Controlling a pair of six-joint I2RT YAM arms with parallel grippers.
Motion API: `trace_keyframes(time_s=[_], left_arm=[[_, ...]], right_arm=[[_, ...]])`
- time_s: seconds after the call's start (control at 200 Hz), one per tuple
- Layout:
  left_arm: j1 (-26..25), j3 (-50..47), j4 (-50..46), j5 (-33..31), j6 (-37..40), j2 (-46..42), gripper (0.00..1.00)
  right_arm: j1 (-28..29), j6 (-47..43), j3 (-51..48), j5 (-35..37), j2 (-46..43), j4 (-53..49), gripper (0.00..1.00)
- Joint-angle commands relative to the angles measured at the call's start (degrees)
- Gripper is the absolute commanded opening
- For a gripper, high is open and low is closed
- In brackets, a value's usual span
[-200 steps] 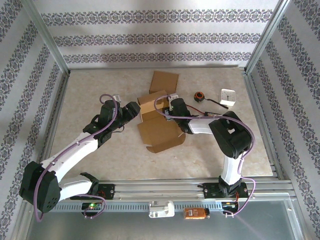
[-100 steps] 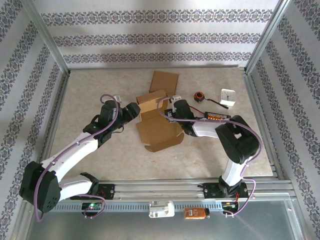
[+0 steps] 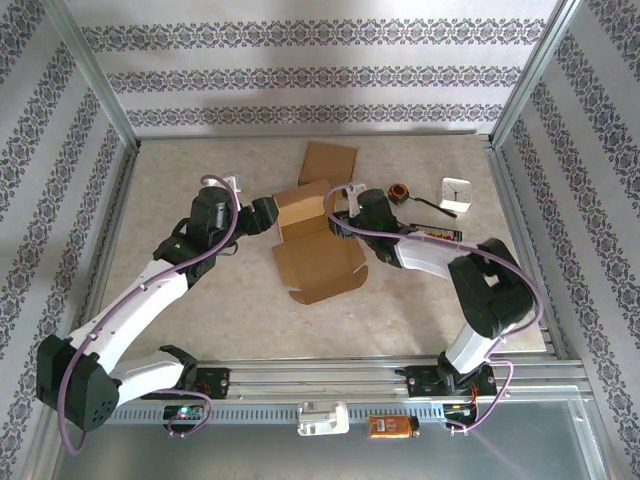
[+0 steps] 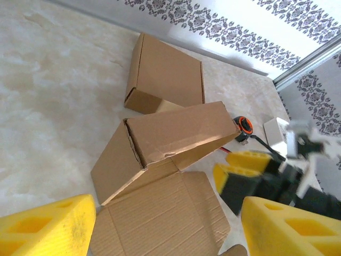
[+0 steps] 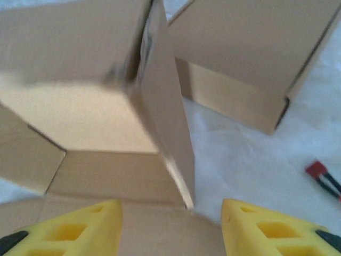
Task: Fold the paper box
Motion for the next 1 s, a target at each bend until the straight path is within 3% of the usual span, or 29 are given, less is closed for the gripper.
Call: trace_keyframes(time_s=[0.0, 0.14, 0.3, 0.465, 0.595, 0.67, 0.799, 0.999], left_arm=[[0.77, -1.02, -2.55, -0.68, 2.8, -2.48, 0.73], [1.06, -3.04, -1.88, -1.09, 1.36, -4.43, 0.73], [2.05, -0.48, -6.51, -2.37, 1.52, -6.38, 0.73], [2.45, 0.78, -7.82, -3.94, 6.36, -10.2, 0.74], [2.68, 1.31, -9.27, -5.42, 10.3, -12.7, 0.75], [2.79, 1.24, -9.85, -6.04, 11.61, -13.64, 0.75], [2.88, -0.53, -8.36, -7.23, 12.03, -15.65, 0.75], [2.98, -4.68, -4.47, -7.89, 11.7, -19.4, 0.77]], right_arm=[[0.47, -2.18, 5.68, 1.31, 5.0, -0.03, 0.49], [2.03, -5.58, 8.88, 4.78, 6.94, -0.92, 0.26], [2.34, -22.19, 4.79, 9.68, -0.95, -1.5, 0.12], [2.76, -61.91, 2.34, 10.07, -13.5, -5.67, 0.09], [3.75, -98.42, 10.46, 9.2, -19.84, -27.63, 0.07], [5.24, -115.73, 15.17, 13.27, -20.02, -36.53, 0.06], [11.41, -122.58, 20.73, 16.84, -14.69, -42.01, 0.06], [23.43, -122.93, 15.63, 17.68, -8.22, -48.25, 0.09]])
